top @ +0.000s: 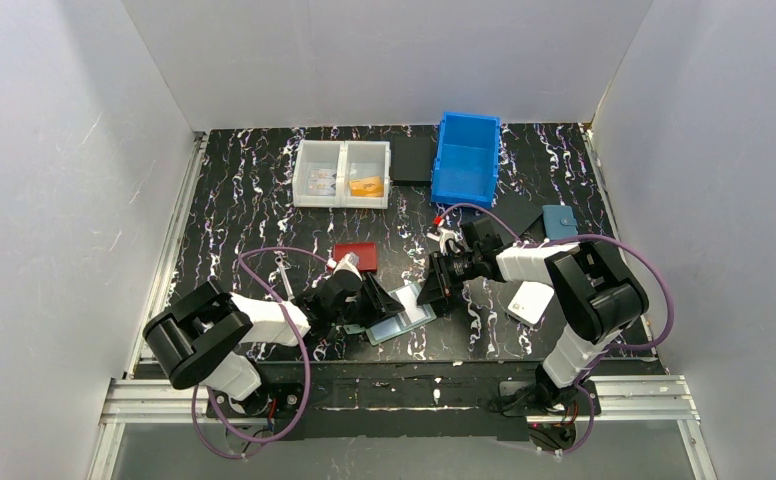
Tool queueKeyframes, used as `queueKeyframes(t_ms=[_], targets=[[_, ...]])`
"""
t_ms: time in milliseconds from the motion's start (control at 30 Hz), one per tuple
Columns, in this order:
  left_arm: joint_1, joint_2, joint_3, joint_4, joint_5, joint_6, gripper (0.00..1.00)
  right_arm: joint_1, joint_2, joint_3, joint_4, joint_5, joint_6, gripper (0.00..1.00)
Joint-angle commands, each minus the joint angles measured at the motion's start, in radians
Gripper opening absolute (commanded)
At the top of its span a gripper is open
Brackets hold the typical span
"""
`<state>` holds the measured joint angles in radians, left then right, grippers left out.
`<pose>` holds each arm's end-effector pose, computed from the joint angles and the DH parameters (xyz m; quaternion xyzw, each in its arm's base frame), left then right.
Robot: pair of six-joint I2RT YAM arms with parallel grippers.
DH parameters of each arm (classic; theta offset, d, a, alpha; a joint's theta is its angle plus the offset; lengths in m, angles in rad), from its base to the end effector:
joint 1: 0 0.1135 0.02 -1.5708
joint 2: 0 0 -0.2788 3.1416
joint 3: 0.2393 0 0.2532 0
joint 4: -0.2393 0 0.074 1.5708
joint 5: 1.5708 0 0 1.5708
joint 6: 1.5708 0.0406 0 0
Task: Take the credit cards out of the card holder
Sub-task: Remove the credit card from the card holder.
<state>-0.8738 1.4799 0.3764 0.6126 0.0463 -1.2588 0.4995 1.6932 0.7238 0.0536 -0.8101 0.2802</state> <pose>0.1655 -0.2007 0.1446 -0.1524 0.8439 -0.4595 0.2310 0.2535 0.1718 0.1405 -0.2212 0.8511 0.4575 0.1317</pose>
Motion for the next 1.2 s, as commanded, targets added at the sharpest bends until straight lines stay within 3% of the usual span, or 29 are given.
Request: queueKeyframes(t_ms=[0, 400, 867, 1167], targets=[[-0.004, -0.019, -0.018, -0.011, -0.012, 0.022, 0.35, 0.007, 0.010, 0.034, -0.004, -0.007, -0.018, 0.23], [-0.004, -0.037, -0.022, -0.010, 0.004, 0.037, 0.40, 0.007, 0.008, 0.038, -0.006, -0.016, -0.018, 0.20], [-0.004, -0.009, -0.025, 0.007, 0.009, 0.028, 0.38, 0.007, -0.006, 0.039, 0.002, -0.042, -0.010, 0.20], [-0.004, -0.002, -0.054, 0.007, -0.018, 0.003, 0.37, -0.004, -0.029, 0.043, -0.017, 0.025, -0.030, 0.26]])
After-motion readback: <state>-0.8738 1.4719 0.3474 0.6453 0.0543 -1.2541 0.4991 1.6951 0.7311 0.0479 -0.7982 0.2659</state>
